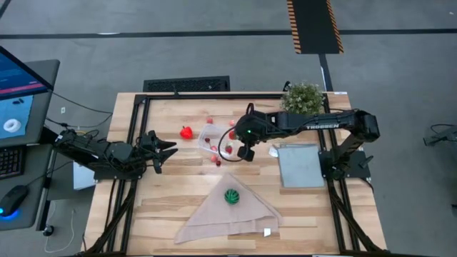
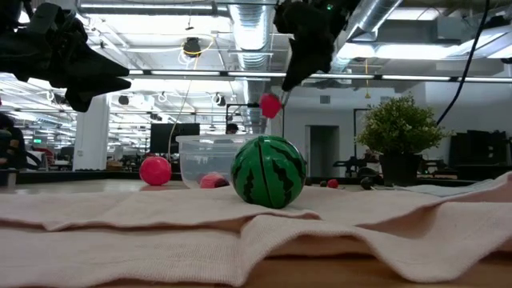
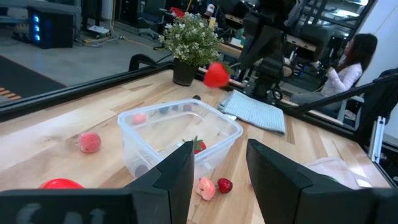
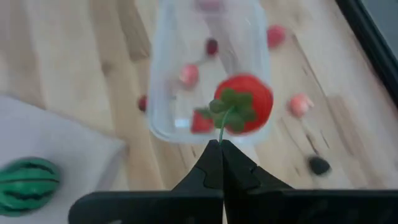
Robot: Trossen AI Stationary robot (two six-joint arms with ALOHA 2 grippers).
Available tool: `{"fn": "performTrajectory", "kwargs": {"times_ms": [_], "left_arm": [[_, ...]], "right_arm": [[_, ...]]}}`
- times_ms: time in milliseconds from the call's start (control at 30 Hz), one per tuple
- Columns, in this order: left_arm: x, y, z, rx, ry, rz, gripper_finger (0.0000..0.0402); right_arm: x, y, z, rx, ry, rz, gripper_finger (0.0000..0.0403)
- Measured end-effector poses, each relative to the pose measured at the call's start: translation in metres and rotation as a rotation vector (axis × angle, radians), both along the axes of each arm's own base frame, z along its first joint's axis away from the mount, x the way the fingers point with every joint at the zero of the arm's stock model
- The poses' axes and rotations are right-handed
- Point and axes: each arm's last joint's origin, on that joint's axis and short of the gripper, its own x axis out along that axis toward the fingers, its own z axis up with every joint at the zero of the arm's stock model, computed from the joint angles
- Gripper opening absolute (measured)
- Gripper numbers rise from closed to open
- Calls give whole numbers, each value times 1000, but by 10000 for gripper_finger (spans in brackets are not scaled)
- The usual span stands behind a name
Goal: Pick and placing Produce into tupperware
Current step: Put the strawberry into the transparent bin, then put the black cherry into the transparent bin
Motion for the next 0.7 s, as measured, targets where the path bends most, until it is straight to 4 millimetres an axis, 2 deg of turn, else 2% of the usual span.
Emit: {"fn": "performTrajectory", "kwargs": {"times_ms": [167, 500, 600, 700], "left_arm": [[0, 0, 0, 0, 0, 3, 139], [0, 0, 0, 7, 2, 3, 139], [0, 0, 0, 7, 2, 3, 139], [0, 0, 0, 8, 2, 3, 139]], "right_arm": [[6, -7, 3, -11, -67, 11, 16], [11, -14, 7, -52, -137, 32, 148], [8, -15, 11, -76, -137, 11, 170], [-4, -14, 26, -97, -157, -5, 177]]}}
